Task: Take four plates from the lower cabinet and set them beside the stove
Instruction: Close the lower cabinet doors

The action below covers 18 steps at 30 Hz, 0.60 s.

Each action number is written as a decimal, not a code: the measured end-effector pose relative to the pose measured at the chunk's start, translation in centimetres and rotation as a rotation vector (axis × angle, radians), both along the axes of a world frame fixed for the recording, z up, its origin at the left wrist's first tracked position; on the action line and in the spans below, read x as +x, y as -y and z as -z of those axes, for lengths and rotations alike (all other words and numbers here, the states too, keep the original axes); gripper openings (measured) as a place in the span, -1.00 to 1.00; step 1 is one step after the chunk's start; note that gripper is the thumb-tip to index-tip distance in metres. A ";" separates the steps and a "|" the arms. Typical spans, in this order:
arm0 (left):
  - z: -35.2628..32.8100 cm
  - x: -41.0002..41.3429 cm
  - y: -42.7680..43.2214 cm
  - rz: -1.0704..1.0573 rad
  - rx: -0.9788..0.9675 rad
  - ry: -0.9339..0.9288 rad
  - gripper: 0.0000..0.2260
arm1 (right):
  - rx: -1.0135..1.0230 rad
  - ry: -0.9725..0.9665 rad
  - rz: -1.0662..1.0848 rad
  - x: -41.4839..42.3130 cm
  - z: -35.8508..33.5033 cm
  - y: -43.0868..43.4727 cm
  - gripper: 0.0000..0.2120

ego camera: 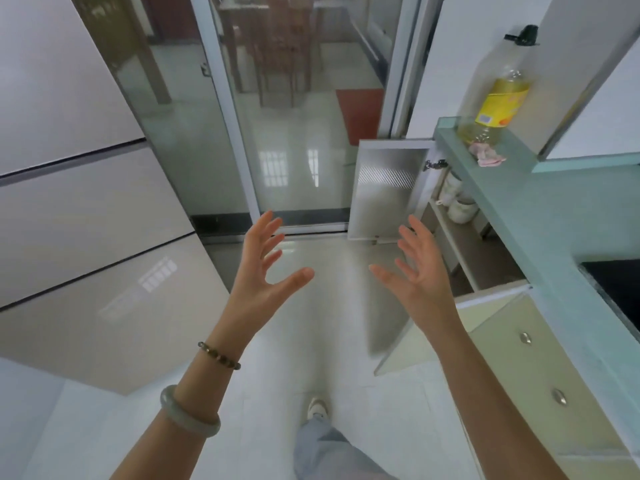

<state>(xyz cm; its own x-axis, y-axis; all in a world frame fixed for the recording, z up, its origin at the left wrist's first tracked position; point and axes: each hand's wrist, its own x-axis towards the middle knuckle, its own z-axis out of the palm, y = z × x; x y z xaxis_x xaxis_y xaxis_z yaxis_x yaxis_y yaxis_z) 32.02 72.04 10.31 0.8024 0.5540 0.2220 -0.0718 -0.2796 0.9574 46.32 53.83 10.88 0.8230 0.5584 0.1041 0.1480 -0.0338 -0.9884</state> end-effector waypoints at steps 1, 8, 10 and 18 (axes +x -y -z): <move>-0.2 1.1 -1.4 -0.005 0.000 -0.007 -0.18 | 0.005 0.002 0.001 1.2 0.0 -1.3 -0.24; -0.8 7.8 -10.1 -0.021 0.001 -0.037 -0.21 | 0.041 -0.055 0.017 7.5 0.5 -10.1 -0.25; -0.6 9.2 -11.9 -0.018 -0.013 -0.036 -0.21 | 0.028 -0.063 0.015 8.8 0.7 -12.0 -0.26; -0.3 17.1 -20.3 0.094 -0.034 -0.041 -0.18 | 0.029 -0.055 0.131 14.6 1.4 -19.4 -0.27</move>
